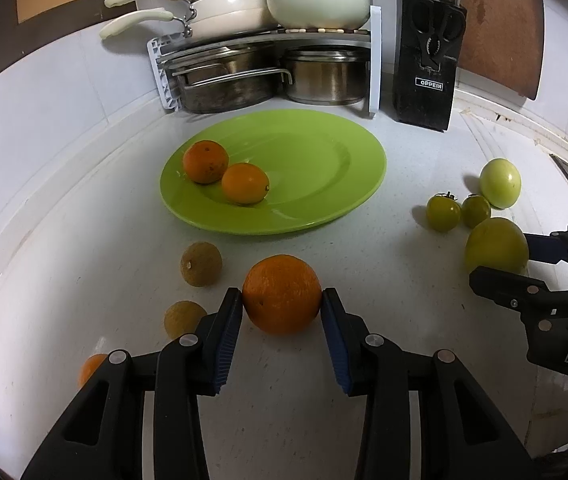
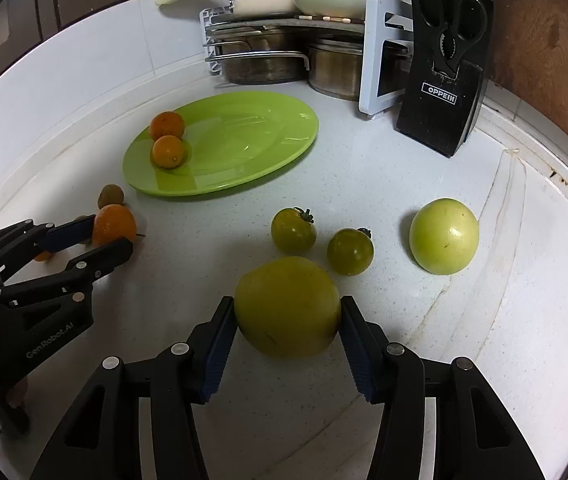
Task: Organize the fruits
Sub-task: 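Grasp an orange with the left tool while the right tool grasps a large pale green fruit, then carry the orange and the pale green fruit over the green plate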
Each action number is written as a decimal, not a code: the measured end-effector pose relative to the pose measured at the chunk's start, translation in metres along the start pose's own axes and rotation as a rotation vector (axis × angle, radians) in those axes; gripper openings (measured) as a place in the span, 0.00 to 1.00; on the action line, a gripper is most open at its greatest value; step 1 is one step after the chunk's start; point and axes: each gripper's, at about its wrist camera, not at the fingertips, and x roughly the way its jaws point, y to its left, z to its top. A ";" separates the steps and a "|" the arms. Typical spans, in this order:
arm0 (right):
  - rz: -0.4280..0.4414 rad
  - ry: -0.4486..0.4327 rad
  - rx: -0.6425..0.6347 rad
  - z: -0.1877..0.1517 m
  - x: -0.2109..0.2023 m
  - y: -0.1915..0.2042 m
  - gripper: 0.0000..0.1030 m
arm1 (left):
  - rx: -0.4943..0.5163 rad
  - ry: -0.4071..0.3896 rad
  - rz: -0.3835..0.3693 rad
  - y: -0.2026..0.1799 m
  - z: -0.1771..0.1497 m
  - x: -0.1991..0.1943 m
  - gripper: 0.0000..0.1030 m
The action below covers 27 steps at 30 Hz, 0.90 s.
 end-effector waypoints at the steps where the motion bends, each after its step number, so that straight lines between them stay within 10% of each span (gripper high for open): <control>1: -0.002 -0.001 0.001 0.000 0.000 0.000 0.50 | -0.002 -0.001 0.000 0.000 0.000 -0.001 0.39; 27: 0.075 -0.161 -0.048 0.024 -0.064 0.010 0.50 | -0.107 -0.117 0.005 0.001 0.018 -0.071 0.39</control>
